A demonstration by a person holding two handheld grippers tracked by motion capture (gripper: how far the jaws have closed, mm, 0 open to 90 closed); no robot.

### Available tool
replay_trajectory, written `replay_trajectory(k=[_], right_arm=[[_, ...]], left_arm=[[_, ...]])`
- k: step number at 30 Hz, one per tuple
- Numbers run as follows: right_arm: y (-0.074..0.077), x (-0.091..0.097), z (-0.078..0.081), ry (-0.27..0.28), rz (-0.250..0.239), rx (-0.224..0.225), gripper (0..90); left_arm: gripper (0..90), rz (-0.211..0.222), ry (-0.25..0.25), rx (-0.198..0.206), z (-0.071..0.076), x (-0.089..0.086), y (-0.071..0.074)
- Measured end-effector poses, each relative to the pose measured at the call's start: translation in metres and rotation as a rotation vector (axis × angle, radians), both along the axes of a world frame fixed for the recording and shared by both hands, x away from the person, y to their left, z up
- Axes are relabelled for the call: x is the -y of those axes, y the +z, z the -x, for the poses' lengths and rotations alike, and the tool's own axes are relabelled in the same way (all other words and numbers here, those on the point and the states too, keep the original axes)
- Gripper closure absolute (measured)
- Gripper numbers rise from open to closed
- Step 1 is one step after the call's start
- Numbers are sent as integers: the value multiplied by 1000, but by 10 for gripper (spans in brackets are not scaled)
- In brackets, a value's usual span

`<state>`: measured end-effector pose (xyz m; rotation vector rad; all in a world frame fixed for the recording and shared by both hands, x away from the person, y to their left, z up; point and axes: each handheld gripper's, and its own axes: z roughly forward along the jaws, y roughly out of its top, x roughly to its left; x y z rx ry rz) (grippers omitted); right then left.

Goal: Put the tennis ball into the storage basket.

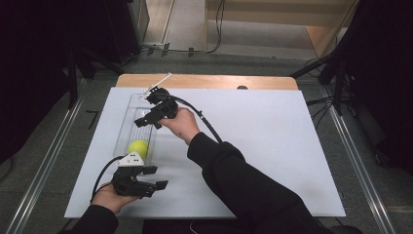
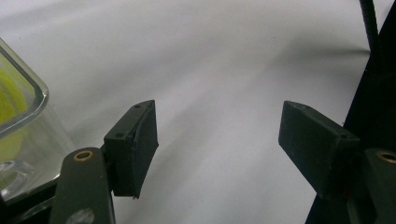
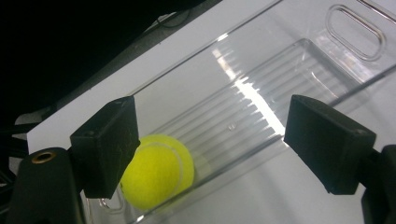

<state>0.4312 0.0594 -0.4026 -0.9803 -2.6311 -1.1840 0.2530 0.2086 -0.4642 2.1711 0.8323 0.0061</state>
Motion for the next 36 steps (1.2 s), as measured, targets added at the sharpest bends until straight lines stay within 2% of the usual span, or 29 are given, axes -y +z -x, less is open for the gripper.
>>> replay_trajectory(k=[12, 26, 36], right_arm=[[2, 28, 2, -17, 2, -8, 213], [1, 45, 11, 0, 35, -14, 247], [-1, 57, 17, 5, 35, -13, 250]], left_arm=[[292, -4, 4, -3, 0, 0, 0], [292, -1, 4, -7, 0, 0, -1], [292, -1, 7, -8, 0, 0, -1]])
